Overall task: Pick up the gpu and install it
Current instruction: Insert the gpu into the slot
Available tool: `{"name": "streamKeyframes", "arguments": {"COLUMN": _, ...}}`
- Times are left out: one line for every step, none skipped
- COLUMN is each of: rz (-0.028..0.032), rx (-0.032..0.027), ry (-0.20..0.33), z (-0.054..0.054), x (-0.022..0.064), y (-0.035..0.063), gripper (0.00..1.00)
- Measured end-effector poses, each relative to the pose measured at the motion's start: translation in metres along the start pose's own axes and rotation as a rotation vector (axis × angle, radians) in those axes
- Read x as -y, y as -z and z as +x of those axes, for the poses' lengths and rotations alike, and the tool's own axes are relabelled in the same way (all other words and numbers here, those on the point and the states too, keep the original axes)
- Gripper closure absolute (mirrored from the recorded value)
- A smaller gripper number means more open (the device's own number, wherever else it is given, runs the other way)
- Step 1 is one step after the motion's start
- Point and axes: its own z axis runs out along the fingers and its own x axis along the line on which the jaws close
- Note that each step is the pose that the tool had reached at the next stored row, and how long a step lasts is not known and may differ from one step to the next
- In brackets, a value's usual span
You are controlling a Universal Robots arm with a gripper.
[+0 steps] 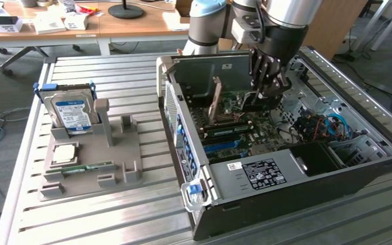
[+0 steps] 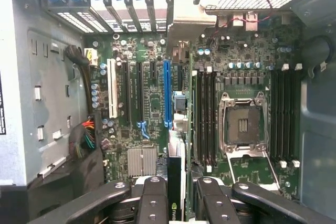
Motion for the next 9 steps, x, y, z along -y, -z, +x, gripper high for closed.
{"name": "streamKeyframes", "arguments": {"rz": 0.0, "rx": -0.0001, "ry": 0.0, "z": 0.0001, "x": -0.0004, "y": -0.0011, "gripper": 0.74}}
{"name": "streamKeyframes", "arguments": {"rz": 0.0, "rx": -0.0001, "ry": 0.0, "z": 0.0002, "x": -0.0005, "y": -0.0022, "gripper": 0.74}}
{"name": "streamKeyframes", "arguments": {"rz": 0.0, "rx": 0.0, "ry": 0.0, "z": 0.0002, "x": -0.0005, "y": -0.0034, "gripper": 0.74}}
{"name": "streamKeyframes", "arguments": {"rz": 0.0001, "rx": -0.0001, "ry": 0.0, "z": 0.0002, "x": -0.0005, "y": -0.0044, "gripper": 0.74}}
{"name": "streamKeyframes", "arguments": {"rz": 0.0, "rx": 0.0, "ry": 0.0, "z": 0.0002, "x": -0.0006, "y": -0.0055, "gripper": 0.74}}
{"name": "streamKeyframes", "arguments": {"rz": 0.0, "rx": -0.0001, "ry": 0.0, "z": 0.0002, "x": -0.0006, "y": -0.0066, "gripper": 0.74}}
{"name": "streamKeyframes", "arguments": {"rz": 0.0, "rx": 0.0, "ry": 0.0, "z": 0.0002, "x": -0.0006, "y": -0.0076, "gripper": 0.74}}
{"name": "streamKeyframes", "arguments": {"rz": 0.0, "rx": -0.0002, "ry": 0.0, "z": 0.0002, "x": -0.0006, "y": -0.008, "gripper": 0.74}}
{"name": "streamKeyframes", "arguments": {"rz": -0.0001, "rx": -0.0003, "ry": 0.0, "z": 0.0002, "x": -0.0006, "y": -0.008, "gripper": 0.74}}
